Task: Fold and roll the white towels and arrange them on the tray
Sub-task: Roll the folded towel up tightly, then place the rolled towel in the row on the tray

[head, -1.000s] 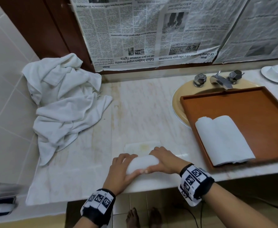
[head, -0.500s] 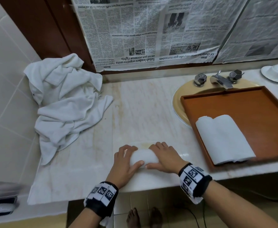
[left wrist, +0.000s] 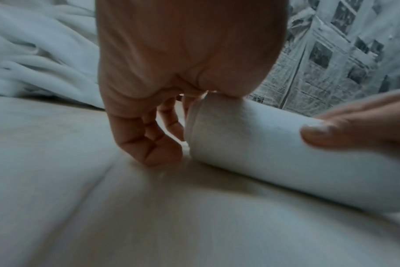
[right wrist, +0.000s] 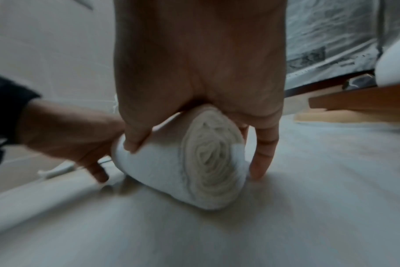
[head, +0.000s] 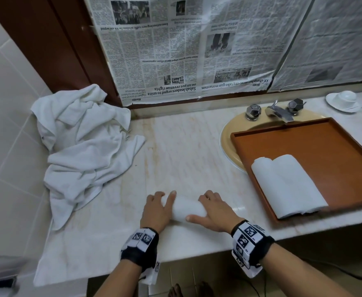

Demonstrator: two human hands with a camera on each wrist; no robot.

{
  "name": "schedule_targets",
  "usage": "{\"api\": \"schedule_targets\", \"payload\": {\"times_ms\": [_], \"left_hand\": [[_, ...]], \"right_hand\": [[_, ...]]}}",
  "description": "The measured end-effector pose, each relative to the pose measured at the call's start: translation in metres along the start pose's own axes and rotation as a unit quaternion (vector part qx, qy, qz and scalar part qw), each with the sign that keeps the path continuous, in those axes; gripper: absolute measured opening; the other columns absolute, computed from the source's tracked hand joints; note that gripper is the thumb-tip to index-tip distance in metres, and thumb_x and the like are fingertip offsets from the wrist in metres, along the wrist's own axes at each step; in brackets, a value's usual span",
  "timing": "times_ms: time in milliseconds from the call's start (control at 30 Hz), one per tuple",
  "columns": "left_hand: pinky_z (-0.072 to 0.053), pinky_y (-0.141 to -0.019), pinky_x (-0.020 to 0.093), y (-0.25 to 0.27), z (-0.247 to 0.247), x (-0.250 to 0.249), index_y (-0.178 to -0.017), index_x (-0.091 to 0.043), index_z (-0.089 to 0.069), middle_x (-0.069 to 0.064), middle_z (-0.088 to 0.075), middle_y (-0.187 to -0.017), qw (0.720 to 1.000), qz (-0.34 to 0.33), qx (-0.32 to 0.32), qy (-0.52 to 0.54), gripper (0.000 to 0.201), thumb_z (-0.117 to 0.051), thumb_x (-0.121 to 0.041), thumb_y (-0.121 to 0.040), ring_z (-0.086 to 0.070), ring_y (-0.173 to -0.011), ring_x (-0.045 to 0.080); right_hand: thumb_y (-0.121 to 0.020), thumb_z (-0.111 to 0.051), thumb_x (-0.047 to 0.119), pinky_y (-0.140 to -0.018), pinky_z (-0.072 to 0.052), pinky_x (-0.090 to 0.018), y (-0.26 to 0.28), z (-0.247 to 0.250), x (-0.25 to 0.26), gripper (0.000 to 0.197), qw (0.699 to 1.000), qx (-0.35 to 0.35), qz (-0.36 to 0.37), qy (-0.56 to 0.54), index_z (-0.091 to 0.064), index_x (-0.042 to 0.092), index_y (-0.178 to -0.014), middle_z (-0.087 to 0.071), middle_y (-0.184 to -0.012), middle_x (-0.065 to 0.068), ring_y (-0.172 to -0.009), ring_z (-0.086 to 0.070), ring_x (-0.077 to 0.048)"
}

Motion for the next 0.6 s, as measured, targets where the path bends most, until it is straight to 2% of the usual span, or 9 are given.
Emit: {"api": "schedule_targets", "payload": {"times_ms": [33,100,133,200,300,433,533,600], "left_hand": [[-0.044,-0.096,0.037,0.008,-0.001,0.007,-0.133,-0.019,-0.050,0.007,-0.053,-0.124,1.000,0.015,-0.004,0.022,0.071,-0.038,-0.075,-0.090,-0.056,-0.111,0.027],[-0.052,-0.089,0.038,0.022,-0.008,0.018,-0.126,-0.020,-0.052,0.004,-0.061,-0.114,0.996,0.045,0.027,0.074,0.077,-0.039,-0.083,-0.083,-0.062,-0.100,0.023],[-0.057,-0.083,0.040,0.027,-0.012,0.021,-0.122,-0.023,-0.052,0.002,-0.064,-0.110,0.991,0.057,0.046,0.111,0.079,-0.042,-0.087,-0.078,-0.066,-0.094,0.021],[-0.062,-0.075,0.041,0.030,-0.020,0.023,-0.126,-0.025,-0.047,0.000,-0.065,-0.112,0.977,0.066,0.069,0.193,0.084,-0.053,-0.087,-0.070,-0.071,-0.089,0.017],[-0.061,-0.082,0.044,0.034,-0.025,0.018,-0.135,-0.022,-0.037,0.001,-0.063,-0.116,0.948,0.090,0.084,0.293,0.089,-0.069,-0.075,-0.071,-0.069,-0.097,0.021],[-0.060,-0.082,0.050,0.044,-0.029,0.000,-0.129,-0.024,-0.034,0.010,-0.060,-0.119,0.901,0.102,0.140,0.398,0.069,-0.080,-0.042,-0.080,-0.069,-0.102,0.029],[-0.061,-0.078,0.049,0.053,-0.030,-0.018,-0.128,-0.021,-0.038,0.012,-0.060,-0.120,0.893,0.068,0.175,0.409,0.065,-0.081,-0.034,-0.081,-0.070,-0.100,0.029],[-0.061,-0.077,0.047,0.058,-0.034,-0.034,-0.128,-0.020,-0.044,0.012,-0.062,-0.122,0.884,0.041,0.212,0.415,0.064,-0.083,-0.033,-0.079,-0.070,-0.102,0.028]], "right_hand": [[-0.083,-0.047,0.080,-0.100,-0.041,-0.042,0.001,-0.002,0.000,0.081,0.999,0.008,-0.009,-0.029,-0.045,0.016,-0.133,-0.040,-0.132,-0.005,-0.123,-0.038,-0.025],[-0.085,-0.049,0.076,-0.102,-0.039,-0.040,0.005,-0.008,0.001,0.080,0.997,0.010,-0.028,-0.074,-0.045,0.014,-0.134,-0.040,-0.133,-0.006,-0.124,-0.038,-0.025],[-0.085,-0.051,0.075,-0.102,-0.038,-0.038,0.008,-0.012,0.002,0.078,0.995,0.005,-0.035,-0.090,-0.045,0.014,-0.134,-0.040,-0.133,-0.007,-0.123,-0.038,-0.026],[-0.084,-0.054,0.073,-0.101,-0.039,-0.037,0.014,-0.021,0.005,0.075,0.992,-0.003,-0.042,-0.120,-0.046,0.016,-0.133,-0.040,-0.130,-0.006,-0.120,-0.041,-0.025],[-0.081,-0.057,0.073,-0.101,-0.042,-0.038,0.026,-0.035,0.007,0.078,0.981,-0.002,-0.041,-0.190,-0.040,0.027,-0.141,-0.042,-0.125,-0.002,-0.117,-0.046,-0.023],[-0.080,-0.060,0.072,-0.102,-0.044,-0.038,0.046,-0.043,0.005,0.081,0.964,-0.017,-0.032,-0.262,-0.029,0.041,-0.148,-0.047,-0.119,0.002,-0.111,-0.049,-0.016],[-0.078,-0.060,0.076,-0.103,-0.044,-0.041,0.065,-0.034,0.002,0.082,0.954,-0.047,-0.032,-0.294,-0.025,0.050,-0.147,-0.052,-0.131,0.008,-0.118,-0.049,-0.012],[-0.079,-0.065,0.069,-0.103,-0.046,-0.039,0.081,-0.021,-0.002,0.076,0.943,-0.056,-0.032,-0.327,-0.029,0.049,-0.144,-0.052,-0.134,0.016,-0.119,-0.051,-0.007]]}}
Point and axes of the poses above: each hand's wrist, its own y-axis away from the middle knuckle, its own z-axis out of the back of the hand, x = y × z, the point moved 5 cm from there along -y, towards the middle knuckle
